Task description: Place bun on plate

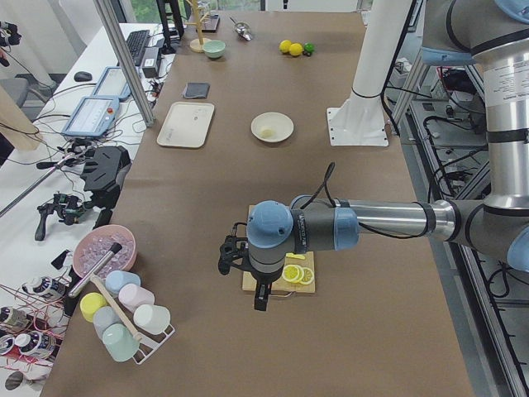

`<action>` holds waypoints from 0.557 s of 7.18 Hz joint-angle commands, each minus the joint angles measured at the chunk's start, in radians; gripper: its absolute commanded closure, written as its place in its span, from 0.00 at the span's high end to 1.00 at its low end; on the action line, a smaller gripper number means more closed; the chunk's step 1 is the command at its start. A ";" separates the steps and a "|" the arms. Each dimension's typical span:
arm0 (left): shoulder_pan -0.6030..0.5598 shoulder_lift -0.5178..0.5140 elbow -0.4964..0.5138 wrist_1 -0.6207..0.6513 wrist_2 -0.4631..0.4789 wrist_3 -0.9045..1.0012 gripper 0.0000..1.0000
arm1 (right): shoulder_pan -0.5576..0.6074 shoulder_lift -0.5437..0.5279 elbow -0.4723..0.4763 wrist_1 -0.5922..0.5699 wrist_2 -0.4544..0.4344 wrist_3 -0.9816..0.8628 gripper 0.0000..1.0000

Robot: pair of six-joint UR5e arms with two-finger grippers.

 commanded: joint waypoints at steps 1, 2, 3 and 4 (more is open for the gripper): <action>-0.003 0.000 -0.015 0.004 0.027 -0.002 0.97 | -0.032 0.010 0.014 -0.046 -0.059 -0.002 1.00; -0.005 0.003 -0.027 0.004 0.027 0.000 0.97 | 0.000 0.021 0.051 -0.104 -0.077 -0.038 1.00; -0.005 0.003 -0.029 0.004 0.027 0.000 0.97 | 0.015 0.019 0.053 -0.126 -0.080 -0.081 1.00; -0.005 0.003 -0.029 0.004 0.026 0.000 0.97 | 0.019 0.024 0.051 -0.126 -0.080 -0.082 1.00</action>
